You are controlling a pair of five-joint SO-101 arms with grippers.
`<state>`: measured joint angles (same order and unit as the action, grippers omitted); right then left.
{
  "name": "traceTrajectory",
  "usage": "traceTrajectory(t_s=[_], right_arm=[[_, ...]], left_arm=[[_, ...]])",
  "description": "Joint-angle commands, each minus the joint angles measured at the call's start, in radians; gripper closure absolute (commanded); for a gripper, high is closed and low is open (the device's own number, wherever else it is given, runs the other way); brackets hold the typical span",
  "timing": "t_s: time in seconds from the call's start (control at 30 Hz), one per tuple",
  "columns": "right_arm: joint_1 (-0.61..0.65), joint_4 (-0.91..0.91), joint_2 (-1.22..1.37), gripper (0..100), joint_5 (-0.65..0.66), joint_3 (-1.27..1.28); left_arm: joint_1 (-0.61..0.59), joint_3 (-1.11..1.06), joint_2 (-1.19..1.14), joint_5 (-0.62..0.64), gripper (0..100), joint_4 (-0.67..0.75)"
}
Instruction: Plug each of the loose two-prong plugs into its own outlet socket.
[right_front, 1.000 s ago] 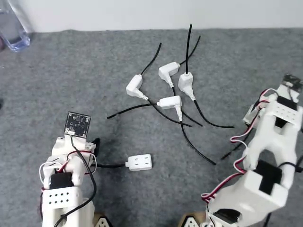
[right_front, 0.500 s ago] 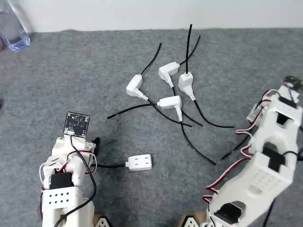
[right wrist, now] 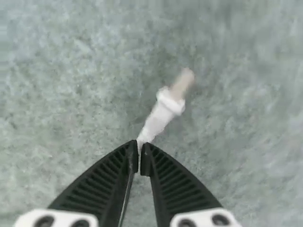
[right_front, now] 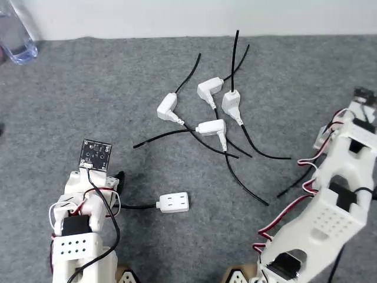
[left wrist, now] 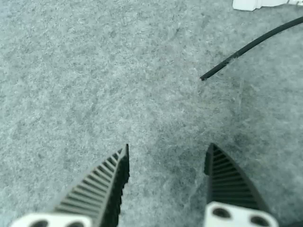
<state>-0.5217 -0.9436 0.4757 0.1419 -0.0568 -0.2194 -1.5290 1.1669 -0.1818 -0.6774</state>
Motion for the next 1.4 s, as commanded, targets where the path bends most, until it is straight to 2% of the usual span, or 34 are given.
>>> traceTrajectory(t_s=[0.0, 0.23, 0.4, 0.47, 0.6, 0.8, 1.07, 1.37], right_arm=[[-0.027, -0.012, -0.018, 99.1, 0.135, -0.106], [0.021, -0.317, -0.027, 99.1, 0.384, -0.442], [0.054, -0.522, -0.048, 99.1, 0.410, -0.703], [0.056, -0.552, -0.030, 99.1, 0.397, -0.723], [0.038, -0.559, 0.076, 97.8, 0.284, -0.707], [0.008, -0.561, 0.225, 74.2, 0.144, -0.710], [-0.010, -0.484, 0.326, 80.2, -0.017, -0.709], [-0.024, -0.357, 0.453, 80.5, -0.029, -0.709]], left_arm=[[-0.002, 0.005, 0.009, 0.008, 75, 0.023], [-0.002, 0.005, 0.011, 0.006, 75, 0.023], [-0.002, 0.005, 0.011, 0.006, 75, 0.023], [-0.002, 0.005, 0.011, 0.006, 75, 0.023], [-0.002, 0.005, 0.011, 0.006, 75, 0.023], [0.038, 0.001, 0.011, -0.005, 75, 0.023], [0.041, 0.001, 0.011, -0.021, 75, 0.021], [0.043, 0.001, 0.011, -0.023, 75, 0.020]])
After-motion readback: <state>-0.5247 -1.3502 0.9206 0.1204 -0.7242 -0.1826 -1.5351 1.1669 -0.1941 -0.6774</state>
